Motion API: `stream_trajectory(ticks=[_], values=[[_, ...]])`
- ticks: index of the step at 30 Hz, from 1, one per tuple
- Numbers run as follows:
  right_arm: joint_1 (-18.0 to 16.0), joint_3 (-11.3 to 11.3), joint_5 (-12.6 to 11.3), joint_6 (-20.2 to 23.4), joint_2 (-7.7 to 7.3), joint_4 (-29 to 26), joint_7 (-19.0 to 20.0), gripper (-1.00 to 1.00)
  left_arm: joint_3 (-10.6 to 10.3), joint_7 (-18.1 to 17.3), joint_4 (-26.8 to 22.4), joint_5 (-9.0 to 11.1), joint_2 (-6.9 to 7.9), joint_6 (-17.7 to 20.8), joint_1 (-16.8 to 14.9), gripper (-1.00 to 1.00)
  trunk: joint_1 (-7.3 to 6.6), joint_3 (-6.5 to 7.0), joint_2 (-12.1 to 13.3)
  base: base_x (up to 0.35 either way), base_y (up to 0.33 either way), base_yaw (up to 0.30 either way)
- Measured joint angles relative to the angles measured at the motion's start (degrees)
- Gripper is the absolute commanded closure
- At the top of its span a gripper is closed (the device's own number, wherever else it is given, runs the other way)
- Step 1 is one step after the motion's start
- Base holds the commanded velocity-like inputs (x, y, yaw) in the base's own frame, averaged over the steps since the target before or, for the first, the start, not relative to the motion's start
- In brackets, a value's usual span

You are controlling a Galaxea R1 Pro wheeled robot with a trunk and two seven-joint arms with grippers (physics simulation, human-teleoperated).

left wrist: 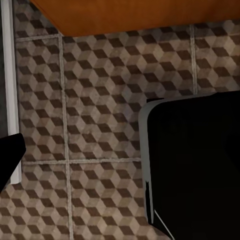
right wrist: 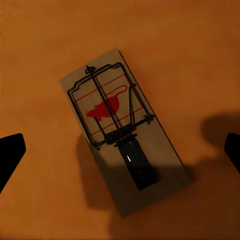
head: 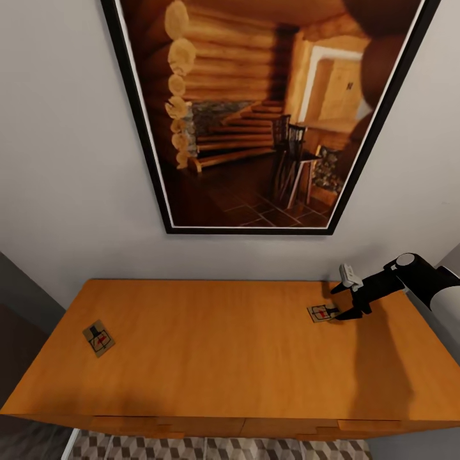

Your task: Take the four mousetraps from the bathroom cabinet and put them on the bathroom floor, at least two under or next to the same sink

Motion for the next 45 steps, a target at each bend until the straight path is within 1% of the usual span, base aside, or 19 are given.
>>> stream_trajectory(ticks=[10,24,45], values=[[0.0,0.0,0.0,0.0,0.00,0.1,0.0,-1.00,0.0,0.0,0.0,0.0,0.00,0.0,0.0,-1.00,0.00,-0.50,0.0,0.000,0.000,0.000],[0.0,0.0,-0.1,0.0,0.00,0.2,-0.1,-1.00,0.0,0.0,0.0,0.0,0.00,0.0,0.0,-1.00,0.00,-0.72,0.0,0.000,0.000,0.000],[0.0,0.0,0.0,-0.1,-0.06,0.2,-0.2,-1.00,0.0,0.0,0.0,0.0,0.00,0.0,0.0,-1.00,0.00,-2.12,0.0,0.000,0.000,0.000]])
